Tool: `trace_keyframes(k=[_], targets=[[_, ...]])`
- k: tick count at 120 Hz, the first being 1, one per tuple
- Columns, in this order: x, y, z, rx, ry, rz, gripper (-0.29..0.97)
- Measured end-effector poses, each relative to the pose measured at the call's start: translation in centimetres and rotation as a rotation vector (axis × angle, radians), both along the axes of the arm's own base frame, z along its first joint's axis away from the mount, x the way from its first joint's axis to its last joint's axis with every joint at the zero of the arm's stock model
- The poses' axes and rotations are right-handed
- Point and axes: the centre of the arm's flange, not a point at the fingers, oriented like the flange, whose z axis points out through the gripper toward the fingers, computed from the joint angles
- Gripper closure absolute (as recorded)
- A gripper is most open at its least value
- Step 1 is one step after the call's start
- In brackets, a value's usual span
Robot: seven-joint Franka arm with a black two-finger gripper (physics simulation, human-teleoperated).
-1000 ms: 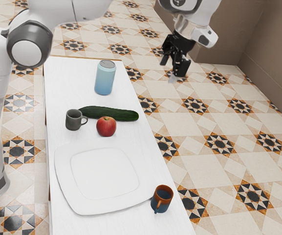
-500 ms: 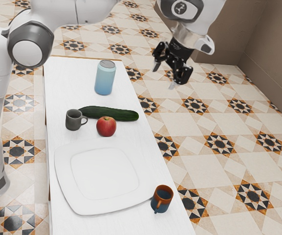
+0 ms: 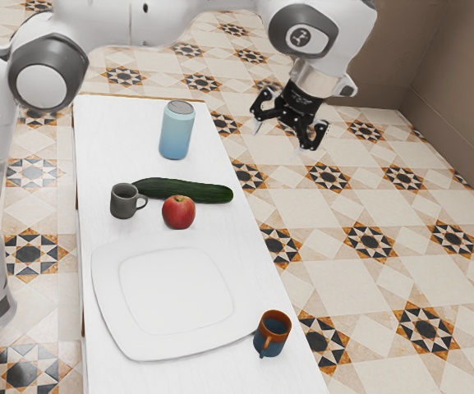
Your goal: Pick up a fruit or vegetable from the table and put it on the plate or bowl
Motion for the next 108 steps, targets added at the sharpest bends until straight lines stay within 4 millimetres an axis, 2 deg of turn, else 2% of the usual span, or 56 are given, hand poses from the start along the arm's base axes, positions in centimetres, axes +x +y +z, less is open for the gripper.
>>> trace_keyframes(k=[11, 26, 42, 76, 92, 102, 108], targets=[[-1.9, 1.9, -1.9, -0.014, -0.010, 0.077, 0.00], [-3.0, 3.4, -3.0, -0.034, -0.062, 0.154, 0.00], [-2.9, 4.0, -4.4, -0.061, -0.093, 0.222, 0.00], [-3.4, 5.1, -4.9, -0.089, -0.136, 0.413, 0.00], [-3.6, 4.2, -5.8, -0.105, -0.127, 0.469, 0.00], [-3.9, 2.1, -6.6, -0.106, -0.112, 0.469, 0.00], [-5.6, 0.3, -6.8, -0.104, -0.105, 0.456, 0.00]])
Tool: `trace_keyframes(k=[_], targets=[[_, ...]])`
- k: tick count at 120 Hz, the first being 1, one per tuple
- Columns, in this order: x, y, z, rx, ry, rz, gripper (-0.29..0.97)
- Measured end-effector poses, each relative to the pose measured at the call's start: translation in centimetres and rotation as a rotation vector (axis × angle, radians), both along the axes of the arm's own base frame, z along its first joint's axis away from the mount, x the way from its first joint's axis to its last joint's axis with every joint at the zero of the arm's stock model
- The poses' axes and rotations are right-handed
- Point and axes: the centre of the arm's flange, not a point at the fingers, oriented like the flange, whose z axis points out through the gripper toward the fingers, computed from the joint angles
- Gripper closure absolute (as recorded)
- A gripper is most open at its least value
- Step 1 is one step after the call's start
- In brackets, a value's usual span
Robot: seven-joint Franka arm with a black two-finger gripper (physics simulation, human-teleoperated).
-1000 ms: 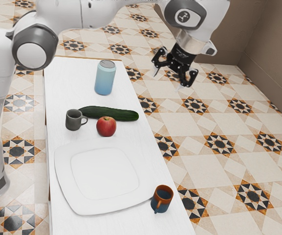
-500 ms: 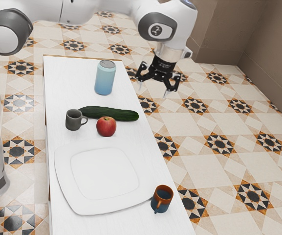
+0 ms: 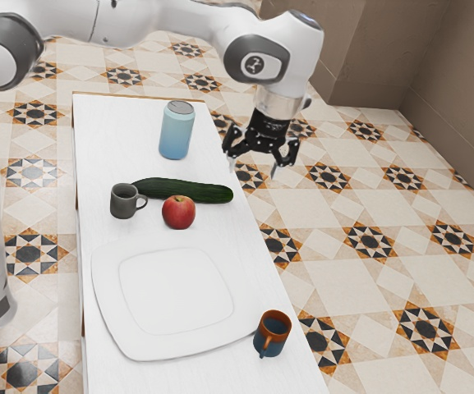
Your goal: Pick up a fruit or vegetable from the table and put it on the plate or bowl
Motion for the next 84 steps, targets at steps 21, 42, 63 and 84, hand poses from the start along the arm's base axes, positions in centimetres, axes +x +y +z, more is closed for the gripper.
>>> trace_keyframes(k=[21, 42, 63, 84], targets=[[-5.3, -3.1, 0.0, -0.003, -0.007, -0.003, 0.00], [-10.2, -1.9, -0.3, -0.005, -0.020, 0.064, 0.00], [-14.1, -2.4, 0.5, 0.008, -0.043, 0.092, 0.00], [-16.5, -0.8, 0.2, 0.016, -0.005, 0.162, 0.00]])
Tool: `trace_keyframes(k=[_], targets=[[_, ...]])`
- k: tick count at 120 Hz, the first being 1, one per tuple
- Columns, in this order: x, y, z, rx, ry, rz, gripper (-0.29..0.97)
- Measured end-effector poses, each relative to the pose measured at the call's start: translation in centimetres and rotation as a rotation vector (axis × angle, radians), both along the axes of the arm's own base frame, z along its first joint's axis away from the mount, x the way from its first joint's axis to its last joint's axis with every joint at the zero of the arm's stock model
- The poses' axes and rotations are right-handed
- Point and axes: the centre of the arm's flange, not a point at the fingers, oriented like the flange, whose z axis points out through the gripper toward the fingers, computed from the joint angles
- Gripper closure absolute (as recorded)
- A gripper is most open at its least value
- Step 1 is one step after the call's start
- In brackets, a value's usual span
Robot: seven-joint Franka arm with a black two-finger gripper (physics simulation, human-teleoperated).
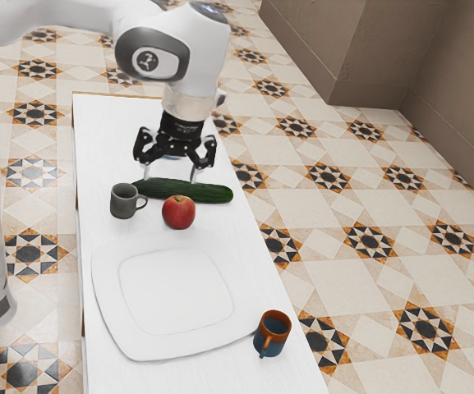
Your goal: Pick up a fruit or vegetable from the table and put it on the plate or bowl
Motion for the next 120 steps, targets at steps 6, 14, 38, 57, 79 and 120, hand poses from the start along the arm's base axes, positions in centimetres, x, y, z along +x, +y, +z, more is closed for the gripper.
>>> trace_keyframes(k=[6, 14, 38, 57, 79, 120], targets=[[-0.9, -0.7, 0.2, 0.009, 0.004, -0.003, 0.00], [-2.0, -2.2, 0.7, 0.023, 0.002, -0.013, 0.00], [-2.8, 0.0, 0.0, 0.023, 0.059, 0.085, 0.00], [-2.5, 0.9, -1.5, 0.024, 0.076, 0.110, 0.00], [-1.6, 1.5, -1.7, 0.041, 0.039, 0.110, 0.00], [2.0, 4.7, -4.9, 0.029, 0.033, 0.126, 0.00]])
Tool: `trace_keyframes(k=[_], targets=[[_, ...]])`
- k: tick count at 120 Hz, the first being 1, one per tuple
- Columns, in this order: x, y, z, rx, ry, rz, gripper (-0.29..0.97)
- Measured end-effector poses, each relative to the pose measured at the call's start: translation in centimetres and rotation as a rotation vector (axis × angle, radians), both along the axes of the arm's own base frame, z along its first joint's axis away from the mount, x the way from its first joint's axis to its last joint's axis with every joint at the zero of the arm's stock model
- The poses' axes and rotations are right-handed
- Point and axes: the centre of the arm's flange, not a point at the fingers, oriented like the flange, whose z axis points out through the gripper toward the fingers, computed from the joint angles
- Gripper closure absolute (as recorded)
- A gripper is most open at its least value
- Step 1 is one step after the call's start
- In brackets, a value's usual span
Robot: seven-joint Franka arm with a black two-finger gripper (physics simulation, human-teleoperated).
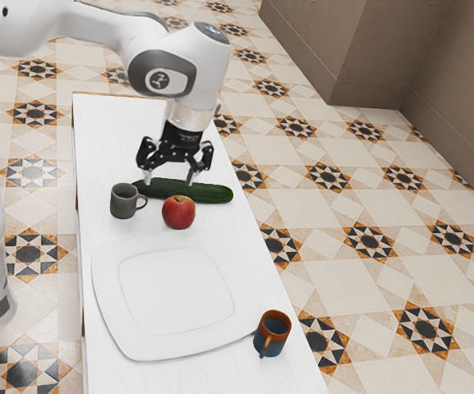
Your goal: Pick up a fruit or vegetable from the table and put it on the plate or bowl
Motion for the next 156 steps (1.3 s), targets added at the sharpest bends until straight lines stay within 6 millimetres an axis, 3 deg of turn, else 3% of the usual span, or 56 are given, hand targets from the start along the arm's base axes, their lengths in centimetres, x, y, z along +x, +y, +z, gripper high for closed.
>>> trace_keyframes(k=[17, 50, 88, 156], targets=[[0.0, 0.2, -1.4, -0.009, 0.013, -0.004, 0.00], [-0.8, 0.1, -2.1, -0.014, -0.002, -0.017, 0.00], [0.8, 0.8, -2.5, -0.061, -0.074, -0.005, 0.00], [3.3, 2.0, -7.4, -0.130, -0.022, -0.003, 0.00]])
